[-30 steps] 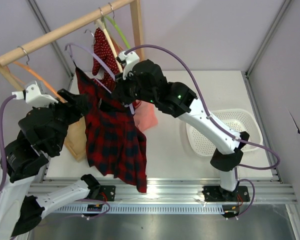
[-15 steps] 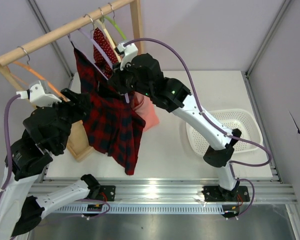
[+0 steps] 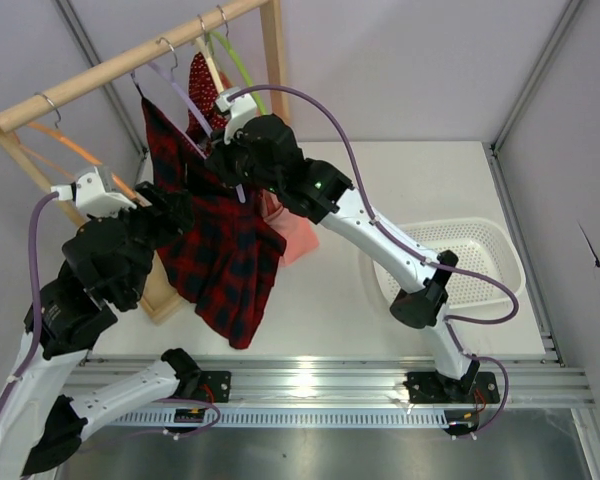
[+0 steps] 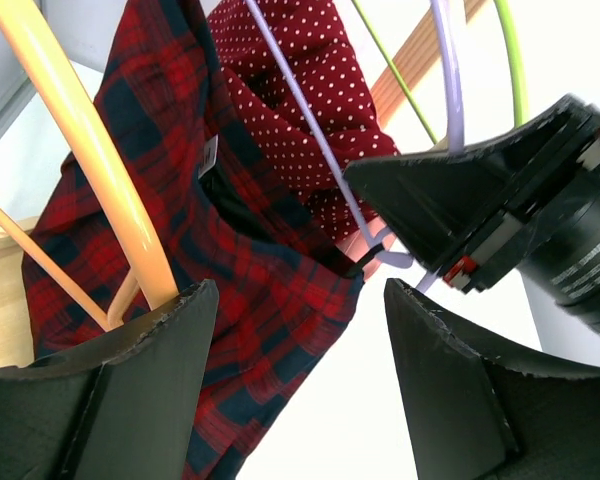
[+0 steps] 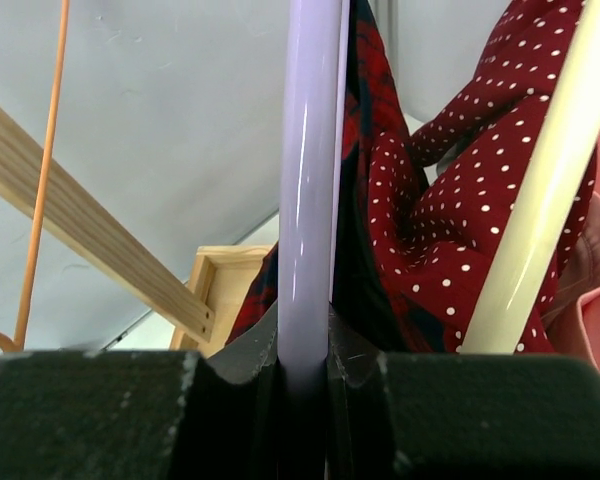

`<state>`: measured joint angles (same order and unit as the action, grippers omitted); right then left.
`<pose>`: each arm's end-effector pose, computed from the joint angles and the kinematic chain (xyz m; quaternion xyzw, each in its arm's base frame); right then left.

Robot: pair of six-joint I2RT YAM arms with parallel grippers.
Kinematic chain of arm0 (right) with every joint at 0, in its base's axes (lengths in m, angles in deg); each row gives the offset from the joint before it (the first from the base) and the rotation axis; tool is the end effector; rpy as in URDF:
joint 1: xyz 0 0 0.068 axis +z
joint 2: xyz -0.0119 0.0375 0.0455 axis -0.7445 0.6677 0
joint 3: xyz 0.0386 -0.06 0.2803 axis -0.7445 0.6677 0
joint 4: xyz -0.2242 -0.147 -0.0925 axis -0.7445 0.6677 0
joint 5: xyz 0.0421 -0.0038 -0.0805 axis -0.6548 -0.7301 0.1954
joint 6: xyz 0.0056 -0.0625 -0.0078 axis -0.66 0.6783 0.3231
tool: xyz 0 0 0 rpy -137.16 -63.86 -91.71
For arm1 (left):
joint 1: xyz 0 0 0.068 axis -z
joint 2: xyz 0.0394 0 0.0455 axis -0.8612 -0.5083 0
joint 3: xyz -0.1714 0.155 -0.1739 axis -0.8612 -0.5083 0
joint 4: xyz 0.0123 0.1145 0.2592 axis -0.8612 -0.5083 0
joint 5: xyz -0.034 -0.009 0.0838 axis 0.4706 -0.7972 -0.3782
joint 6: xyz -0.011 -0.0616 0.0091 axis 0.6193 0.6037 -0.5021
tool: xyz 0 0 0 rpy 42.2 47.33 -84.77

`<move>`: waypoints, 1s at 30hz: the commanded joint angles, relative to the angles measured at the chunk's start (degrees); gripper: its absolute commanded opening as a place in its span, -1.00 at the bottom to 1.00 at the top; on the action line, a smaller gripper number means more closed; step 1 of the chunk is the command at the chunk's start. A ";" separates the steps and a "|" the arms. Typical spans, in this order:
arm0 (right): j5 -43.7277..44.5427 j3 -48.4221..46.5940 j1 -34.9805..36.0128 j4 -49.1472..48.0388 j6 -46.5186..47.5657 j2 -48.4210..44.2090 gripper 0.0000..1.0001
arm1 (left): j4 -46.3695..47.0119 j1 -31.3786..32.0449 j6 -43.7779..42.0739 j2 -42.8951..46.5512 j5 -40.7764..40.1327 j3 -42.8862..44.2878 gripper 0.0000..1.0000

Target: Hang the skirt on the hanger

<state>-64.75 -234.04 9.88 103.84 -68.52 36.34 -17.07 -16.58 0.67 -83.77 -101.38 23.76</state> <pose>0.2751 0.4305 0.5017 -0.2802 0.6968 0.3303 0.5717 0.1029 -0.0492 0.5059 -0.1819 0.7244 -0.1423 0.6495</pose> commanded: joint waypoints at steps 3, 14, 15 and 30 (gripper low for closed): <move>4.35 -5.07 -0.25 -12.56 1.94 -0.49 -1.00 | -3.00 -0.68 0.08 1.39 1.16 -2.63 0.48; 5.14 -7.19 -0.34 -16.51 0.54 1.98 -1.00 | -1.42 -0.68 -1.07 2.54 2.65 -5.44 0.51; 4.97 -7.01 -0.25 -16.95 0.45 2.06 -1.00 | -0.81 -0.68 -1.24 2.71 2.74 -5.61 0.52; 5.49 -7.27 -0.25 -17.66 -1.31 6.19 -1.00 | 1.30 -0.68 -4.32 5.53 1.95 -8.08 0.55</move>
<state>-61.07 -237.24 9.88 96.19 -69.26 42.56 -13.99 -16.58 -1.36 -78.59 -97.36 16.66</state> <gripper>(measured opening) 0.185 0.769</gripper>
